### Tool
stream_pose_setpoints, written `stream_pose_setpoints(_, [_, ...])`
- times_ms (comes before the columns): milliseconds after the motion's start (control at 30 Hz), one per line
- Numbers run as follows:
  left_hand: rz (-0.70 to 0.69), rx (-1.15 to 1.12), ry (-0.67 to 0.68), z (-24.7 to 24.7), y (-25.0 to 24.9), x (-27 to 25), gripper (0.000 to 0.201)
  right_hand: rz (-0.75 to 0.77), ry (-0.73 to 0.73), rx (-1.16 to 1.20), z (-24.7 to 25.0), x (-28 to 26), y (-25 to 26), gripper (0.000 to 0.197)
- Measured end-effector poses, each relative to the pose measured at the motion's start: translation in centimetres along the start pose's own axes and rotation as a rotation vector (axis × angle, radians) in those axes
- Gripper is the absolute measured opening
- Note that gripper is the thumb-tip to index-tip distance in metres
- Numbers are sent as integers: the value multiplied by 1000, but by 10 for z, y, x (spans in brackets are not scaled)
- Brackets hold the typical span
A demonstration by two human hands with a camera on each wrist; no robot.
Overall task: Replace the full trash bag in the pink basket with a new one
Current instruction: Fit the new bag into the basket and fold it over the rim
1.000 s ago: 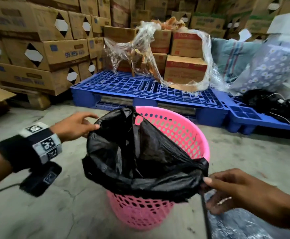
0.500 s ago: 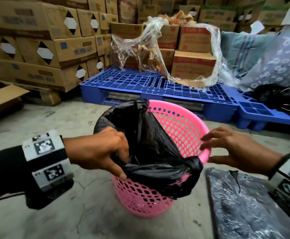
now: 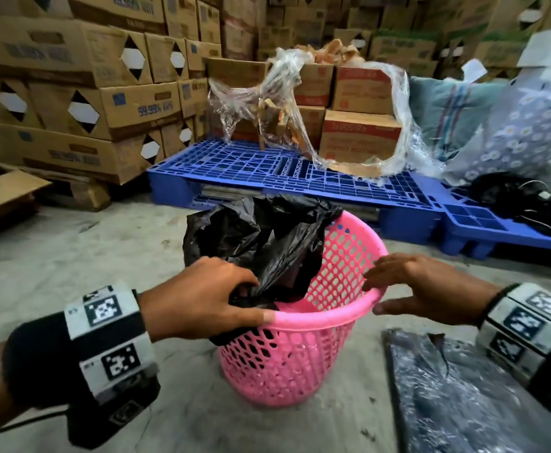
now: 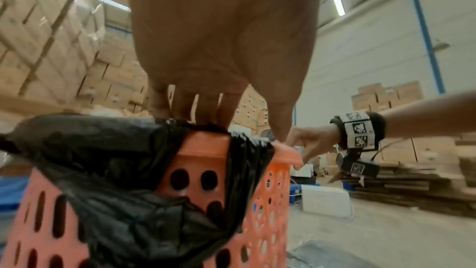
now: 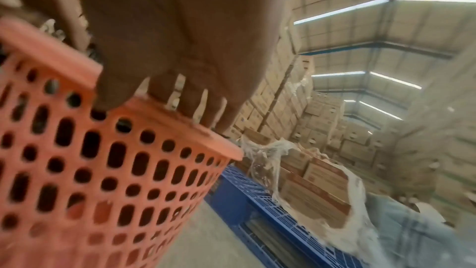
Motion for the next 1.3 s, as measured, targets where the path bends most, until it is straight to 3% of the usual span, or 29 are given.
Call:
stream_pose_setpoints(133, [82, -90, -14, -3, 6, -2, 86, 61, -9, 32, -6, 2, 30, 46])
stream_pose_setpoints(200, [85, -89, -12, -2, 11, -7, 91, 94, 16, 85, -17, 9, 59, 46])
stream_pose_setpoints(300, [92, -93, -29, 0, 21, -15, 74, 175, 70, 104, -28, 28, 102, 45])
stream_pose_setpoints(367, [53, -94, -38, 2, 27, -18, 55, 147, 61, 203, -25, 40, 107, 41])
stream_pose_setpoints(433, [-39, -80, -20, 3, 34, -23, 37, 90, -52, 248, -14, 44, 94, 46])
stream_pose_setpoints(533, [-117, -108, 11, 9, 34, -34, 17, -18, -290, 61, 2, 32, 46, 44])
stream_pose_setpoints(600, [-150, -100, 22, 12, 30, -40, 12, -105, -184, -50, 7, 24, 16, 73])
stream_pose_setpoints(633, [-162, -83, 29, 13, 28, -43, 12, -120, -104, -39, 4, 22, 3, 78])
stream_pose_setpoints(667, [-171, -68, 30, 12, 25, -46, 14, -112, -63, 4, 2, 19, -5, 67])
stream_pose_setpoints(733, [-159, -58, 3, 11, 22, -53, 23, -71, -56, 70, -2, 15, -11, 21])
stream_pose_setpoints(767, [-155, -46, -15, 11, 22, -57, 27, -68, -66, 95, -3, 10, -11, 8])
stream_pose_setpoints(933, [-209, 66, -124, 0, 20, -71, 31, 49, -105, 109, -2, -20, 10, 17])
stream_pose_setpoints(1300, [-171, -123, -296, -13, 51, -64, 24, 103, -331, 76, -25, -42, 33, 35])
Point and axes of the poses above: each hand's wrist, its own x-axis towards the middle knuckle, its own z-axis out of the back of the hand, y = z × x, the point moved 1 cm from there along x, towards the middle knuckle, and after that the axes turned 14 degrees about z, right-handed, at the moved point
